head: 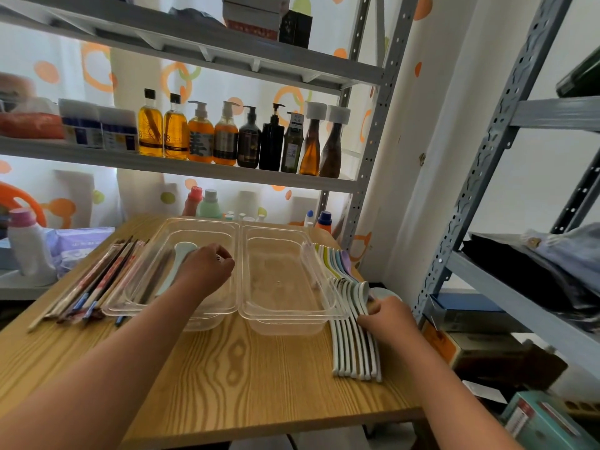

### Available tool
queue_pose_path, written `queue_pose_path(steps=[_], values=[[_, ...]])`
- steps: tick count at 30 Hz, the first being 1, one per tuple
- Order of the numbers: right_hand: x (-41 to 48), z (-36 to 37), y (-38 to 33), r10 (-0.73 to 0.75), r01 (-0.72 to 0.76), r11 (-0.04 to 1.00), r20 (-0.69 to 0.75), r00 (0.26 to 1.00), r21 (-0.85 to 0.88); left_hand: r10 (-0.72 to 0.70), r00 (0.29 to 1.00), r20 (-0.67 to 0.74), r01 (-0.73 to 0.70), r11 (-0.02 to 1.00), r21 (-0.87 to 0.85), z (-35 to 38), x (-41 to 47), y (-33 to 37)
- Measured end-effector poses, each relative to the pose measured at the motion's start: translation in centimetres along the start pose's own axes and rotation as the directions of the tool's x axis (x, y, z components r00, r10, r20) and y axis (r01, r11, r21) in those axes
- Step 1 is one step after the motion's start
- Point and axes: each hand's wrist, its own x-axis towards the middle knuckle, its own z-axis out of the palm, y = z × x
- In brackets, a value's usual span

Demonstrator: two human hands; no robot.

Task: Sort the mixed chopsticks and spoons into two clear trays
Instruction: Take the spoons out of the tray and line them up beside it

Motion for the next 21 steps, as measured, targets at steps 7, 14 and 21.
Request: queue_pose_path(steps=[7,14,21], values=[[-0.85,-0.19,-0.22,-0.026,0.017,0.994,0.083,0.996,0.112,0.008,1.000,0.009,-0.008,1.000,0.004,0.03,-0.03,0.00],[-0.50,-0.36,-0.13,0.085,-0.113,0.959,0.118,0.989,0.260,0.008,1.000,-0.005,-0.008,1.000,0.005,0.23,-0.08,0.10],[-0.18,-0.36,0.07,0.078,-0.113,0.960,0.144,0.987,0.255,0.005,1.000,0.006,-0.005,1.000,0.016,0.09,-0.16,0.20]])
